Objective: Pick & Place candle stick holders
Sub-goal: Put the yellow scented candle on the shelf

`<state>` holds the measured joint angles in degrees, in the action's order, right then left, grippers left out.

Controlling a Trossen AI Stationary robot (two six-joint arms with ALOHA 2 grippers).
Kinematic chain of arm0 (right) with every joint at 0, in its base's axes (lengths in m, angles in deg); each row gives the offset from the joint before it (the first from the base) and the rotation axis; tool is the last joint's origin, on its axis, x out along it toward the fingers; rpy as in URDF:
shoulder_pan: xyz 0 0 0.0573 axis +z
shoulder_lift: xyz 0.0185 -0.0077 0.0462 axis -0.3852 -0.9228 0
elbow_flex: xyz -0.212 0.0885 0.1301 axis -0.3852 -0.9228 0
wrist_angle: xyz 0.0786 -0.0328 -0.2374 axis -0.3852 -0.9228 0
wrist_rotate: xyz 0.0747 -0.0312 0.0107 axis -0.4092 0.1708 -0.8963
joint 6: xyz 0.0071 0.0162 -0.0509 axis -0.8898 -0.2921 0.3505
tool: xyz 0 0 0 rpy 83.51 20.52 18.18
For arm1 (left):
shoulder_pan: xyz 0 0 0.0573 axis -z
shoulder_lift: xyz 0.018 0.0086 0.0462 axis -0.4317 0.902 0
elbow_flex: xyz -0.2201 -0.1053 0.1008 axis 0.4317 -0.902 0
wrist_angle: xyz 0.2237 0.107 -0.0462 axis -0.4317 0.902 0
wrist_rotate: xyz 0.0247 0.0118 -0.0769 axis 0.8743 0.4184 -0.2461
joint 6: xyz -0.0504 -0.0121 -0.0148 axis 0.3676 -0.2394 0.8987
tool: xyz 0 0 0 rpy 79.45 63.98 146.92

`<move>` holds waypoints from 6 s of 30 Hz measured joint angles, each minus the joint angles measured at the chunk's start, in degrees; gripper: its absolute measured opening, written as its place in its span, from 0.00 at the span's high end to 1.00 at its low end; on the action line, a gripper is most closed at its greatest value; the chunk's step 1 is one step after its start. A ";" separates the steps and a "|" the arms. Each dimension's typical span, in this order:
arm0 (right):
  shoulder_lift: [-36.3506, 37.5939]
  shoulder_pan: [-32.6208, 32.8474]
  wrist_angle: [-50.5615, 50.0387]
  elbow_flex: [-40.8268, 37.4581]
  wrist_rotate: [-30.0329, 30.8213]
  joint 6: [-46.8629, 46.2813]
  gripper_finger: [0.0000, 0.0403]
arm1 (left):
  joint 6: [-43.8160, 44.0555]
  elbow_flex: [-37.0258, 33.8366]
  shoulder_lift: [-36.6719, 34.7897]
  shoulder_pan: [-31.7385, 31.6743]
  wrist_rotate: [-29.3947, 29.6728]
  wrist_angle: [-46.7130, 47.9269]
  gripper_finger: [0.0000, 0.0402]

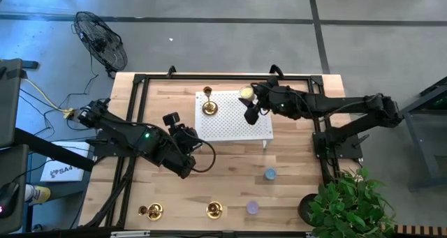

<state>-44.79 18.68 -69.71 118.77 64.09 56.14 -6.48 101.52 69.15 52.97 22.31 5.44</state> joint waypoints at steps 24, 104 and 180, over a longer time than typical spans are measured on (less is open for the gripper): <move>0.00 -7.40 33.44 -23.23 -7.67 6.79 0.45 | 1.11 -0.35 0.00 0.00 0.31 -1.41 0.66; 0.04 -12.08 39.22 -36.01 -15.64 -1.30 0.36 | 1.11 -0.35 0.00 0.00 1.17 -2.58 0.66; 4.39 -5.76 33.59 -36.03 -9.66 1.83 0.36 | 0.93 -0.35 -0.02 -0.01 -0.47 -2.73 0.66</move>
<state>-40.39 12.92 -36.12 82.74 54.42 57.97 -5.55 101.17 69.12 52.97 21.83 2.71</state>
